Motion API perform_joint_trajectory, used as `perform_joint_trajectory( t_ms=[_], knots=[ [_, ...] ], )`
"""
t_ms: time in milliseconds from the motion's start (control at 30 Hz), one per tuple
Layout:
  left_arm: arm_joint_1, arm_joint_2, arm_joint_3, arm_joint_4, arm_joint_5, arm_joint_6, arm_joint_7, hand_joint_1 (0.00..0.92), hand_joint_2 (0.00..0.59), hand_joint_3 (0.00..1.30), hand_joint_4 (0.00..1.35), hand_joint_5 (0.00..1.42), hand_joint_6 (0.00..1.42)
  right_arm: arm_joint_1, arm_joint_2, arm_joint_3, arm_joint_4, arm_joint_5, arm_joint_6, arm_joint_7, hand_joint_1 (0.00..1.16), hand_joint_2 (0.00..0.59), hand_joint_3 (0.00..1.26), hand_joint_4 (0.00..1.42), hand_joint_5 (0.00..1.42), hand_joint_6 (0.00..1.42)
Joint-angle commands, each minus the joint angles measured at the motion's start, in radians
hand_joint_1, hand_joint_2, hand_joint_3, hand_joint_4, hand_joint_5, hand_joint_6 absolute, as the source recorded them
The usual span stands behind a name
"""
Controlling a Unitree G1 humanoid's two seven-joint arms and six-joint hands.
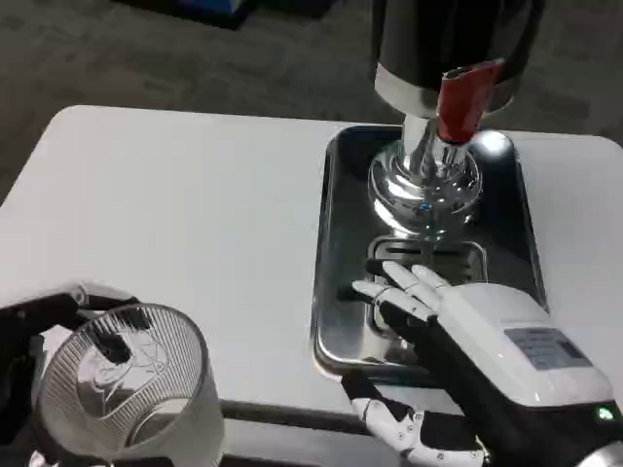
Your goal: Grasp the cup under the faucet to collect the drink, then remove the cup.
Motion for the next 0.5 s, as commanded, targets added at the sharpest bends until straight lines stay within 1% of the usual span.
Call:
perform_joint_trajectory(
  t_ms=[33, 500],
  knots=[
    [-0.003, 0.001, 0.010, -0.003, -0.014, -0.005, 0.001, 0.559, 0.000, 0.91, 1.10, 1.31, 1.42, 0.009, 0.000, 0.000, -0.010, 0.008, -0.003, 0.013, 0.44, 0.475, 0.18, 0.04, 0.03, 0.11],
    [-0.008, 0.002, -0.002, -0.001, -0.011, -0.003, -0.002, 0.558, 0.000, 0.91, 1.10, 1.32, 1.42, 0.008, 0.003, -0.002, -0.016, 0.005, -0.002, 0.020, 0.44, 0.475, 0.18, 0.04, 0.03, 0.11]
  ],
)
